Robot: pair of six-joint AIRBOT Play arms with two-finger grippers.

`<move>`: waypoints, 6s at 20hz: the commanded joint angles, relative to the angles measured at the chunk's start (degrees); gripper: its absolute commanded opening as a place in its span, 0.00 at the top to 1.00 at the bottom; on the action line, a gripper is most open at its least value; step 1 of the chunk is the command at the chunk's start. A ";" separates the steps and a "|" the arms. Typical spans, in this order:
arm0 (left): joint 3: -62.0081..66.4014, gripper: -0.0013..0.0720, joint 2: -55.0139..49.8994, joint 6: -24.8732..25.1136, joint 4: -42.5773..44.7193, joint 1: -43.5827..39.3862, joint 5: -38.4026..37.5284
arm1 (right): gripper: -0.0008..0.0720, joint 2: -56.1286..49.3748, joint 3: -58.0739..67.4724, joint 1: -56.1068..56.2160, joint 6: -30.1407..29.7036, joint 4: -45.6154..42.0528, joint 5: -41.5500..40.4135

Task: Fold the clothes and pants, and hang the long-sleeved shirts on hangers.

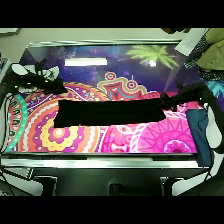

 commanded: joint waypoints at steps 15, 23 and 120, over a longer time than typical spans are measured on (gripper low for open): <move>-1.55 0.96 -15.91 -13.07 -30.84 -44.15 34.73 | 0.95 26.51 9.51 0.11 19.47 -23.12 -19.12; 6.10 0.96 -22.91 -14.60 -34.77 -50.53 41.97 | 0.95 28.83 13.03 0.11 22.27 -24.11 -21.07; 7.17 0.96 17.25 -12.87 18.78 -5.97 -21.33 | 0.95 3.04 24.70 -0.07 25.94 -6.99 1.46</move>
